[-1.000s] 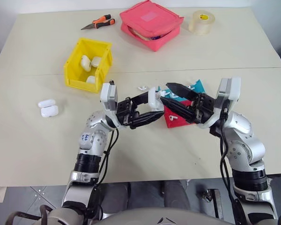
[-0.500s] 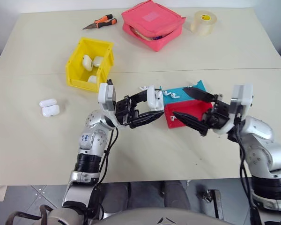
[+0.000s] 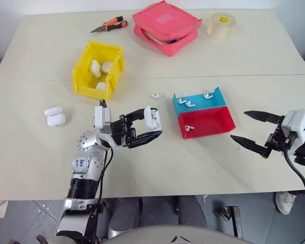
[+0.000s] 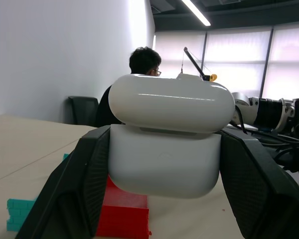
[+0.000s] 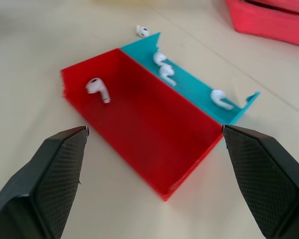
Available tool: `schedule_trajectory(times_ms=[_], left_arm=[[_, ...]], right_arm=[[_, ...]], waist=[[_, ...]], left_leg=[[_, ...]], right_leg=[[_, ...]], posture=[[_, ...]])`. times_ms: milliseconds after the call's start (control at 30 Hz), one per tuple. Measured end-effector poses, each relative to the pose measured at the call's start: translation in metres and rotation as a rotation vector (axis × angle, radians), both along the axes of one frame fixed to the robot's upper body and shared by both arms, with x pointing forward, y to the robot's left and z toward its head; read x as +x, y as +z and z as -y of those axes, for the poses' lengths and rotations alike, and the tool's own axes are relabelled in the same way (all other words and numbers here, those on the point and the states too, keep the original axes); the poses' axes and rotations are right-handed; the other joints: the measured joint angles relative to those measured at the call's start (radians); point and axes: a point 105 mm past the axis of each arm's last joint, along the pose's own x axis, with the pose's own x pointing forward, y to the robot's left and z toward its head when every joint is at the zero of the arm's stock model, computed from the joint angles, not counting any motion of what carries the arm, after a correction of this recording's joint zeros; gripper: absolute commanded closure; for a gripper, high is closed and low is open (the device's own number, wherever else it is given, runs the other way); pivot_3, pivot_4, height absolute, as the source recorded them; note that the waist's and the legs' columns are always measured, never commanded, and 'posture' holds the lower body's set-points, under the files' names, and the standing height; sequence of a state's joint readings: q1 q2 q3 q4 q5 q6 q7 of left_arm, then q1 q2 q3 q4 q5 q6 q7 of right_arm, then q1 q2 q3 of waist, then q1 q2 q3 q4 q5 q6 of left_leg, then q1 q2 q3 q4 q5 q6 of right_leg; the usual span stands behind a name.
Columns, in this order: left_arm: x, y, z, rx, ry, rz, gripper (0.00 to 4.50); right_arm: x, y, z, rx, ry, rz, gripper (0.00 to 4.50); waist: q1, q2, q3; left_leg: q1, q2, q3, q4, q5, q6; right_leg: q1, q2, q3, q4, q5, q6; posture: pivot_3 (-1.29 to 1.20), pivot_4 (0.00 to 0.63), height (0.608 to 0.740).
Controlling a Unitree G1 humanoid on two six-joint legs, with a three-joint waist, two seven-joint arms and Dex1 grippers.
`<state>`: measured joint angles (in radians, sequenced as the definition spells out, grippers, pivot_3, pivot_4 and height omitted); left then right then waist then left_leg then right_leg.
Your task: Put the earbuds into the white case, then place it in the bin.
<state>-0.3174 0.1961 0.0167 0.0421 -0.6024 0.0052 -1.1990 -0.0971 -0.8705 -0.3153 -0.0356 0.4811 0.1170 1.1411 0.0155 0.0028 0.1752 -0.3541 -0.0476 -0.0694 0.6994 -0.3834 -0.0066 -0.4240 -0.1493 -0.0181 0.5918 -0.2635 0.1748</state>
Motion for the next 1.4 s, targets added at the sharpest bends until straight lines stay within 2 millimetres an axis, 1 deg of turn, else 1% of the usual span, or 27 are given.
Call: schedule_trajectory(times_ms=[67,100,200,300,400,467,500,533,600,700,867,1000,1100,1233,1400], left_arm=[[0.000,0.000,0.002,-0.002,0.002,0.003,1.63],[0.000,0.000,0.003,-0.006,0.003,0.005,1.63],[-0.001,0.000,0.008,-0.017,-0.006,0.007,1.63],[-0.002,-0.001,0.012,-0.026,-0.006,0.005,1.63],[-0.003,-0.002,0.015,-0.036,-0.007,0.002,1.63],[-0.002,-0.002,0.016,-0.044,-0.003,0.007,1.63],[-0.003,-0.002,0.017,-0.047,-0.006,0.008,1.63],[-0.003,-0.002,0.017,-0.047,-0.006,0.010,1.63],[-0.002,-0.002,0.016,-0.047,0.000,0.013,1.63],[-0.002,-0.002,0.017,-0.051,0.000,0.017,1.63],[0.000,-0.005,0.015,-0.054,0.020,0.011,1.63],[0.002,-0.004,0.013,-0.058,0.038,0.018,1.63],[0.002,-0.005,0.012,-0.056,0.043,0.014,1.63],[0.002,-0.005,0.012,-0.055,0.046,0.013,1.63],[0.002,-0.005,0.012,-0.056,0.045,0.012,1.63]], right_arm=[[0.011,0.008,-0.004,-0.055,-0.007,-0.042,0.02],[0.018,0.014,-0.009,-0.074,-0.006,-0.066,0.02],[0.033,0.033,-0.026,-0.143,0.031,-0.083,0.02],[0.054,0.054,-0.045,-0.268,0.061,-0.091,0.02],[0.072,0.065,-0.058,-0.369,0.069,-0.090,0.02],[0.087,0.060,-0.063,-0.485,0.081,-0.088,0.02],[0.095,0.054,-0.062,-0.554,0.085,-0.089,0.02],[0.098,0.049,-0.061,-0.586,0.086,-0.094,0.02],[0.113,0.037,-0.062,-0.654,0.101,-0.103,0.02],[0.129,0.029,-0.066,-0.726,0.121,-0.081,0.02],[0.139,0.020,-0.066,-0.768,0.143,-0.077,0.02],[0.132,0.009,-0.067,-0.779,0.206,-0.151,0.02],[0.128,0.005,-0.067,-0.779,0.237,-0.201,0.02],[0.125,0.000,-0.062,-0.791,0.222,-0.260,0.02],[0.127,-0.001,-0.057,-0.799,0.170,-0.296,0.02]], waist=[[-0.001,0.000,0.000],[-0.002,0.000,0.000],[-0.004,0.000,0.000],[-0.008,0.000,0.000],[-0.009,0.000,0.000],[-0.013,0.000,0.000],[-0.013,0.000,0.000],[-0.012,0.000,0.000],[-0.020,0.000,0.000],[-0.032,0.000,0.000],[-0.042,0.000,0.000],[-0.044,0.000,0.000],[-0.044,0.000,0.000],[-0.043,0.001,0.000],[-0.043,0.001,0.000]], left_leg=[[0.000,0.000,0.000,0.000,0.000,0.000],[0.000,0.001,0.000,0.000,0.000,0.000],[-0.001,0.001,-0.001,0.000,0.000,0.000],[-0.001,0.001,-0.001,0.000,0.000,0.000],[-0.002,0.000,-0.002,-0.001,0.000,0.000],[-0.002,0.000,-0.001,-0.001,0.000,0.000],[-0.003,-0.001,-0.002,-0.001,0.000,0.000],[-0.003,-0.001,-0.002,-0.001,0.000,0.000],[-0.003,-0.001,-0.001,-0.001,0.000,0.000],[-0.003,0.000,-0.001,-0.002,0.000,0.000],[-0.004,0.000,-0.002,-0.002,0.000,0.000],[-0.004,0.000,-0.002,-0.002,0.000,0.000],[-0.004,0.000,-0.002,-0.001,0.000,0.000],[-0.004,0.000,-0.002,-0.001,0.000,0.000],[-0.004,0.000,-0.003,-0.001,0.000,-0.001]], right_leg=[[-0.001,0.000,0.000,0.000,0.000,0.000],[-0.001,0.000,0.000,0.000,0.000,0.000],[-0.001,0.000,-0.001,0.000,0.000,0.000],[-0.001,0.000,0.000,-0.001,0.000,0.000],[-0.002,0.000,-0.001,-0.001,0.000,0.000],[-0.002,-0.001,-0.001,-0.001,0.000,0.000],[-0.002,-0.001,-0.002,-0.002,0.000,0.000],[-0.002,-0.001,-0.002,-0.002,0.000,0.000],[-0.004,-0.001,-0.002,-0.002,0.000,0.000],[-0.005,-0.001,-0.003,-0.001,0.000,0.000],[-0.004,-0.001,-0.003,-0.001,0.000,0.000],[-0.004,-0.001,-0.003,-0.001,0.000,-0.001],[-0.004,-0.001,-0.003,-0.001,0.000,-0.001],[-0.004,-0.001,-0.003,-0.001,0.000,-0.001],[-0.004,-0.001,-0.003,0.000,0.000,-0.001]], posture=[[0.00,0.150,0.740],[0.00,0.150,0.740],[0.00,0.150,0.740],[0.00,0.150,0.740],[0.00,0.150,0.740],[0.00,0.150,0.740],[0.00,0.150,0.740],[0.00,0.150,0.740],[0.00,0.150,0.740],[0.00,0.150,0.740],[0.00,0.150,0.740],[0.00,0.150,0.740],[0.00,0.150,0.740],[0.00,0.150,0.740],[0.00,0.150,0.740]])
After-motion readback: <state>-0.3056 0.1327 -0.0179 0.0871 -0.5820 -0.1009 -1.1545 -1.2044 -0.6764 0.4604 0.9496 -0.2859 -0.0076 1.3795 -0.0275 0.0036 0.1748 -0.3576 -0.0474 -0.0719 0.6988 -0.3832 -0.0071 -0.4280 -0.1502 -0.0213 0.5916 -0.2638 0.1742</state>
